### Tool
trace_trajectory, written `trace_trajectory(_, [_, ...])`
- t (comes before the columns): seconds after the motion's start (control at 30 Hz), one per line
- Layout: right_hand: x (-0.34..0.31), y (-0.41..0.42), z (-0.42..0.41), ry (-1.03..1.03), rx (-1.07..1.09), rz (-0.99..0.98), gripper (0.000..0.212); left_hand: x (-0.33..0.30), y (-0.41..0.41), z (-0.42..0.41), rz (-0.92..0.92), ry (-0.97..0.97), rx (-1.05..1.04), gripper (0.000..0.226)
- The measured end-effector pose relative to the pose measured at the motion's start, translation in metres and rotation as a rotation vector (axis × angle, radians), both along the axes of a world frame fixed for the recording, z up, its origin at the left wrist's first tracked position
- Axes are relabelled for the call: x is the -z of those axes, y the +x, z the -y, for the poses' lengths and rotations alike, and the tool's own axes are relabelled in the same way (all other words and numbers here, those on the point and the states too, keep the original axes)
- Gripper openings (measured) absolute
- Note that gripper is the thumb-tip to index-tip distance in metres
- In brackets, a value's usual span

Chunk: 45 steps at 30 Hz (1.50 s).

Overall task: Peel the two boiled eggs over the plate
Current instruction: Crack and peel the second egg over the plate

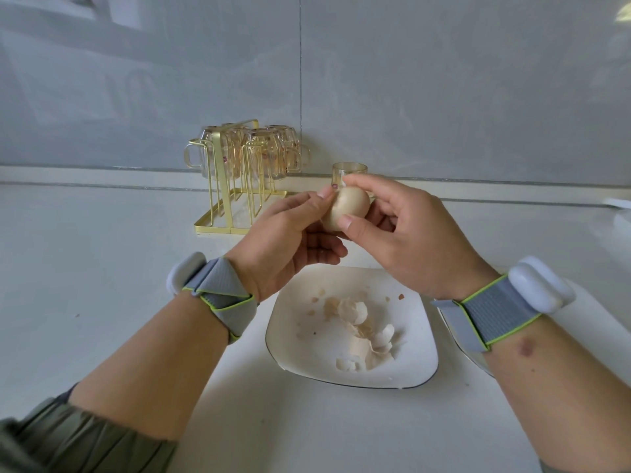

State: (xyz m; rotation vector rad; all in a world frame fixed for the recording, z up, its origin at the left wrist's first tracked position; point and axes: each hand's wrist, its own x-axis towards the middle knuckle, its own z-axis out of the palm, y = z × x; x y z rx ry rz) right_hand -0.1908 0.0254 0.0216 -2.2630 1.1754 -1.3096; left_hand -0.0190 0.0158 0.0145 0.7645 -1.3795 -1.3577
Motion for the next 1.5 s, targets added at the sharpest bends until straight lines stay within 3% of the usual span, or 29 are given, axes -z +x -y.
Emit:
trace_trajectory(0.2, [-0.0018, -0.0003, -0.0013, 0.003, -0.048, 0.008, 0.021, 0.0015, -0.0001, -0.0008, 0.053, -0.021, -0.009, 0.050])
trace_trajectory(0.47, [-0.0015, 0.0002, -0.0014, 0.008, -0.065, 0.059, 0.014, 0.0007, -0.0007, -0.0028, 0.048, -0.020, 0.008, 0.055])
trace_trajectory(0.87, [-0.0042, 0.0047, -0.0073, 0.003, -0.045, 0.083, 0.031, 0.0033, 0.0027, 0.0009, 0.046, -0.058, 0.063, 0.056])
trace_trajectory(1.0, [-0.0010, 0.0018, -0.0018, 0.053, -0.049, 0.036, 0.023, 0.0062, 0.0024, 0.0028, 0.059, -0.041, 0.023, 0.056])
trace_trajectory(1.17, [0.0006, 0.0016, -0.0004, 0.073, -0.057, -0.022, 0.037, 0.0066, 0.0020, 0.0068, 0.063, 0.000, -0.033, 0.052])
trace_trajectory(1.37, [-0.0017, 0.0022, -0.0026, 0.035, 0.010, 0.010, 0.015, 0.0062, 0.0011, 0.0066, 0.103, 0.015, 0.036, 0.058])
trace_trajectory(1.5, [-0.0042, 0.0022, -0.0061, 0.021, 0.019, 0.032, 0.023, 0.0068, 0.0013, 0.0058, 0.111, -0.048, 0.067, 0.045])
